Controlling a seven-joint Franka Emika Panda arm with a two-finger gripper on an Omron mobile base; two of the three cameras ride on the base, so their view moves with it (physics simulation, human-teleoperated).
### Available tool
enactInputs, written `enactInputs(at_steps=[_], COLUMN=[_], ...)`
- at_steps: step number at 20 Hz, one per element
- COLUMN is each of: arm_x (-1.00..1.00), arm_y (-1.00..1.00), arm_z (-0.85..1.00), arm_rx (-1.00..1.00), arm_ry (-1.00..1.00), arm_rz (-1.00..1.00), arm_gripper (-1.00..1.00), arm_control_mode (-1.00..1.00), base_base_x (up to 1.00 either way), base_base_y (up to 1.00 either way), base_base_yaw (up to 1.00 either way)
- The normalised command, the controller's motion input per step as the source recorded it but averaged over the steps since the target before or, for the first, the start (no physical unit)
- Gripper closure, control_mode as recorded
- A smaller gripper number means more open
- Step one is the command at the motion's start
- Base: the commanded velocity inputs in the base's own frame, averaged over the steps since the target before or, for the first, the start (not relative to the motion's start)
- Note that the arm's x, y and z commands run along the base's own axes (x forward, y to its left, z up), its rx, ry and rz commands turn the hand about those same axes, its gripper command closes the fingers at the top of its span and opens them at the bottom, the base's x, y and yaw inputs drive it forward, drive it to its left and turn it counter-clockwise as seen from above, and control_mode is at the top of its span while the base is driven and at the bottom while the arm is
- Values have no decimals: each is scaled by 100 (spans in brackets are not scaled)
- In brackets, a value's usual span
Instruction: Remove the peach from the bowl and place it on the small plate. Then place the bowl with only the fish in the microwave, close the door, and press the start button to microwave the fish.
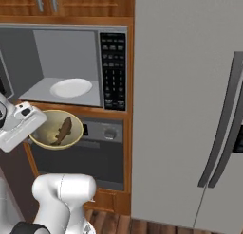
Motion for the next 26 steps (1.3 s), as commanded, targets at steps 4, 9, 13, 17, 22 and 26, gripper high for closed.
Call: enactInputs(at_steps=[4, 9, 13, 17, 22, 26], arm_x=[0, 0, 0, 0, 44, 40], arm_y=[0, 0, 0, 0, 6, 3], arm_z=[0, 0, 0, 3, 33, 31], arm_rx=[0, 0, 0, 0, 0, 0], arm_ry=[0, 0, 0, -14, -11, -2], arm_rz=[0, 0, 0, 6, 18, 10], arm_gripper=[100, 100, 100, 100, 100, 100], arm_control_mode=[100, 100, 100, -100, -100, -100], base_base_x=[32, 1, 5, 1, 0, 0], base_base_y=[29, 30, 0, 0, 0, 0], base_base_yaw=[0, 0, 0, 0, 0, 0])
